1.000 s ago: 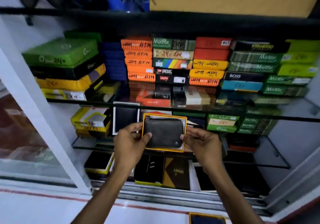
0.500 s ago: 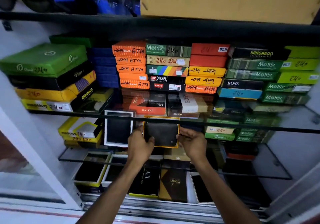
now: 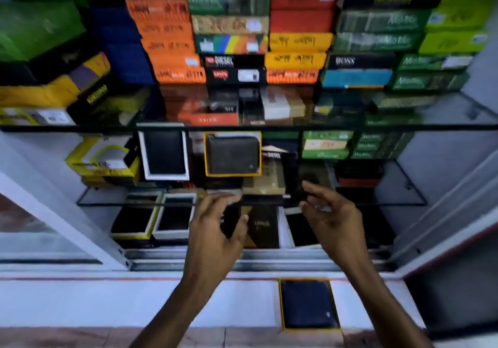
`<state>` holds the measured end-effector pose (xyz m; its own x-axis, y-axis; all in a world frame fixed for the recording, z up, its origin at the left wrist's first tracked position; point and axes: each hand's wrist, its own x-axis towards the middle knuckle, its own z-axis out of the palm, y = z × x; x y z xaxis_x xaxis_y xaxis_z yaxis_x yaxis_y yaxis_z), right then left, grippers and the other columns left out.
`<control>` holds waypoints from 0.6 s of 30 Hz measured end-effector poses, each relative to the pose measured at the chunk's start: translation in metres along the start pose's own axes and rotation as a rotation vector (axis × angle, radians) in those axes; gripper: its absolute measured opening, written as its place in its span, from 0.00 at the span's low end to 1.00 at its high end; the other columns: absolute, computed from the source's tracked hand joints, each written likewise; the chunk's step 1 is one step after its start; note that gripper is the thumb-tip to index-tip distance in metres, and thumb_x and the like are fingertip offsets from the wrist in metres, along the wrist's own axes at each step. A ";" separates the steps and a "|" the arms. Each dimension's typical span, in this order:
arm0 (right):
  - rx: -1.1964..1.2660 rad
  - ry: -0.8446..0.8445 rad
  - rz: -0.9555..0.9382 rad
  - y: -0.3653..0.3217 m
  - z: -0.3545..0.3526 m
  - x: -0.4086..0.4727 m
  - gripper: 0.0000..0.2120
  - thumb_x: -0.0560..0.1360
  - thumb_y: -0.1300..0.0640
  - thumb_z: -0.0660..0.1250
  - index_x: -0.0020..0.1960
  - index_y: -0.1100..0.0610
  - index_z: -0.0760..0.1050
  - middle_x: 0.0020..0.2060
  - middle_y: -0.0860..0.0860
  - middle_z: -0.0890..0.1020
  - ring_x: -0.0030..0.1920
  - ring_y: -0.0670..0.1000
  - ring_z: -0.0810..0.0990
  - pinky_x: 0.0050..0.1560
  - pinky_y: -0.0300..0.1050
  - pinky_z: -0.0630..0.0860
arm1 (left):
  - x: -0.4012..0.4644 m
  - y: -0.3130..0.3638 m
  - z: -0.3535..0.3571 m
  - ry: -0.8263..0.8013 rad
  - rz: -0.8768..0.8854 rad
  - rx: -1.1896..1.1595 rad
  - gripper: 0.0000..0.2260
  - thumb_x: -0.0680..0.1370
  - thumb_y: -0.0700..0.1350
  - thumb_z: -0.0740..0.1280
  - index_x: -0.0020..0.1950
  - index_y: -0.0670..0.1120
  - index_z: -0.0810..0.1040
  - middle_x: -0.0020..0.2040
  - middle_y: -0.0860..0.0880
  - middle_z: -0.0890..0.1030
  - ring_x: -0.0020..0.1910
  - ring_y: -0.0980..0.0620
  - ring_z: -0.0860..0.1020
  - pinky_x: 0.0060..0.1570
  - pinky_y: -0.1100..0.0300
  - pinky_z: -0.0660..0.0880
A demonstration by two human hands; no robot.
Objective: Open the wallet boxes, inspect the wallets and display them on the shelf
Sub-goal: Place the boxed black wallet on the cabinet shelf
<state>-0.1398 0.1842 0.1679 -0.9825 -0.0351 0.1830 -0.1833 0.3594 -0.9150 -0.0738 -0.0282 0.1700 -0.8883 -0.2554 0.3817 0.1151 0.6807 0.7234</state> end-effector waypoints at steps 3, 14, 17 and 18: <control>-0.145 -0.004 0.069 0.043 -0.021 -0.040 0.11 0.74 0.64 0.70 0.53 0.52 0.83 0.45 0.46 0.86 0.39 0.28 0.80 0.39 0.20 0.72 | -0.047 -0.007 0.025 -0.131 -0.135 -0.077 0.10 0.72 0.45 0.73 0.52 0.53 0.81 0.48 0.56 0.82 0.46 0.60 0.81 0.40 0.65 0.79; -0.693 -0.347 0.470 0.164 -0.008 -0.107 0.15 0.80 0.54 0.58 0.55 0.61 0.80 0.53 0.58 0.85 0.53 0.56 0.83 0.48 0.43 0.75 | -0.131 -0.059 0.150 -0.660 -0.748 -0.062 0.09 0.68 0.52 0.68 0.42 0.48 0.77 0.45 0.48 0.82 0.45 0.44 0.82 0.47 0.48 0.79; -0.679 -0.290 0.533 0.170 0.002 -0.108 0.17 0.79 0.50 0.61 0.56 0.62 0.78 0.54 0.60 0.82 0.54 0.57 0.82 0.51 0.46 0.78 | -0.128 -0.066 0.161 -0.658 -0.771 -0.052 0.11 0.65 0.48 0.65 0.35 0.39 0.76 0.37 0.37 0.82 0.40 0.42 0.83 0.41 0.47 0.80; -0.667 -0.286 0.560 0.172 0.005 -0.108 0.18 0.77 0.48 0.63 0.57 0.62 0.77 0.54 0.60 0.81 0.55 0.58 0.80 0.51 0.47 0.77 | -0.128 -0.066 0.162 -0.653 -0.787 -0.069 0.10 0.65 0.46 0.65 0.33 0.38 0.75 0.35 0.36 0.80 0.40 0.41 0.83 0.38 0.48 0.79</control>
<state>-0.0657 0.2451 -0.0107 -0.9092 0.1089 -0.4018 0.2921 0.8546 -0.4294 -0.0400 0.0709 -0.0198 -0.7891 -0.1746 -0.5889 -0.5984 0.4351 0.6728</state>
